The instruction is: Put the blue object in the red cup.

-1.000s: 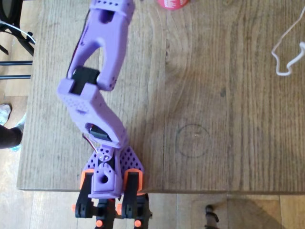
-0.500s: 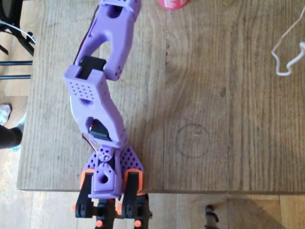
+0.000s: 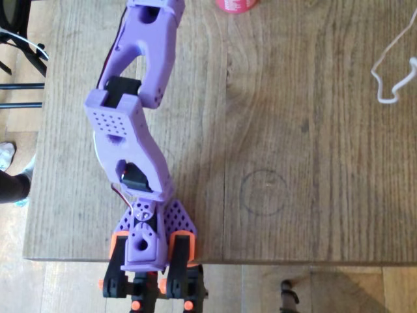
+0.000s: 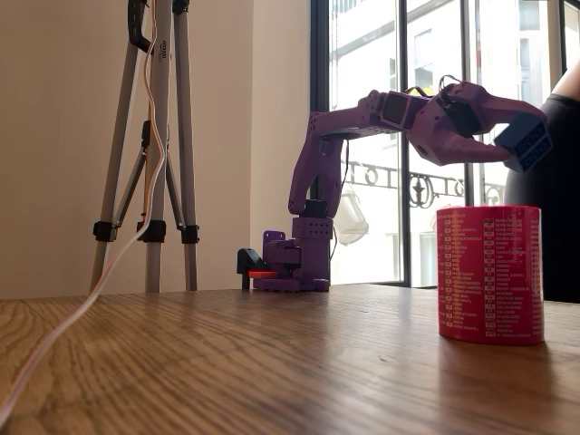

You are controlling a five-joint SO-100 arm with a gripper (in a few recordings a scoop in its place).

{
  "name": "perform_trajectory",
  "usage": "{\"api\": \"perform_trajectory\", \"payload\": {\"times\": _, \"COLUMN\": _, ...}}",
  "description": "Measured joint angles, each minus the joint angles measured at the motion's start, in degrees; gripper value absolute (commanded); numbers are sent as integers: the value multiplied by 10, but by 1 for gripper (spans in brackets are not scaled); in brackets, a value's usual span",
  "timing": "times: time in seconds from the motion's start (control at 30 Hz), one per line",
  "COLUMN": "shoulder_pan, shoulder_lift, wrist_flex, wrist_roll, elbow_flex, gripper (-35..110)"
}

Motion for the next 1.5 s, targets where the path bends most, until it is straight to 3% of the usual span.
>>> {"api": "perform_trajectory", "payload": {"times": 0.47, "shoulder_pan": 21, "shoulder_lift": -13, "wrist_flex": 11, "wrist_roll": 3, "elbow_flex": 46, "gripper": 0}}
{"api": "perform_trajectory", "payload": {"times": 0.97, "shoulder_pan": 47, "shoulder_lift": -30, "wrist_flex": -53, "wrist_roll": 3, "elbow_flex": 46, "gripper": 1}}
{"api": "perform_trajectory", "payload": {"times": 1.07, "shoulder_pan": 47, "shoulder_lift": -31, "wrist_flex": -51, "wrist_roll": 3, "elbow_flex": 46, "gripper": 34}}
{"api": "perform_trajectory", "payload": {"times": 1.23, "shoulder_pan": 55, "shoulder_lift": -32, "wrist_flex": -22, "wrist_roll": 17, "elbow_flex": 46, "gripper": 46}}
{"api": "perform_trajectory", "payload": {"times": 1.43, "shoulder_pan": 62, "shoulder_lift": -31, "wrist_flex": -18, "wrist_roll": 18, "elbow_flex": 46, "gripper": 45}}
{"api": "perform_trajectory", "payload": {"times": 1.47, "shoulder_pan": 62, "shoulder_lift": -31, "wrist_flex": -16, "wrist_roll": 18, "elbow_flex": 46, "gripper": 41}}
{"api": "perform_trajectory", "payload": {"times": 1.5, "shoulder_pan": 62, "shoulder_lift": -31, "wrist_flex": -16, "wrist_roll": 18, "elbow_flex": 46, "gripper": 18}}
